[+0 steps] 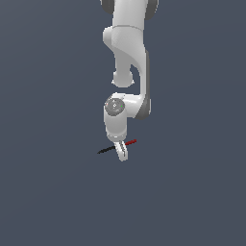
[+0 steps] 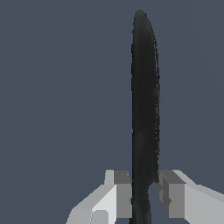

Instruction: Pick up the object and move it to a goal position.

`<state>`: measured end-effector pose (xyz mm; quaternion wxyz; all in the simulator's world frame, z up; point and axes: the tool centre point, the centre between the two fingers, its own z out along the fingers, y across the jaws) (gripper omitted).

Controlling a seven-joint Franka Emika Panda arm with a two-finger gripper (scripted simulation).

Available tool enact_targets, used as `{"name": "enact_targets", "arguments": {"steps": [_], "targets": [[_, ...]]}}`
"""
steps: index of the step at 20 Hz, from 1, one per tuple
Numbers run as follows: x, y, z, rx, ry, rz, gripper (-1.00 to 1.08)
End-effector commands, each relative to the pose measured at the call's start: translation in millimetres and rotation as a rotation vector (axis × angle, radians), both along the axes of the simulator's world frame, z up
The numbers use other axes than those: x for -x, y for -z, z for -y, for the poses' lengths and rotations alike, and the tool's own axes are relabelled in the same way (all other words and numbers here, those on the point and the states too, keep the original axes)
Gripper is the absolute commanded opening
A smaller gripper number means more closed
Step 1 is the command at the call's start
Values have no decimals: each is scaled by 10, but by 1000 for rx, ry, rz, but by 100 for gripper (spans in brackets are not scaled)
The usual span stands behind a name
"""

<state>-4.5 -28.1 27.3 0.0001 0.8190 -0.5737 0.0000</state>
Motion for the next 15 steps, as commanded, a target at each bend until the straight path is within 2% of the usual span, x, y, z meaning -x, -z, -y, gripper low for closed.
{"name": "enact_targets", "arguments": {"steps": [1, 8, 15], "targets": [[92, -23, 88, 0, -1, 0, -100], [230, -58, 231, 0, -1, 0, -100], [220, -58, 234, 0, -1, 0, -100]]}}
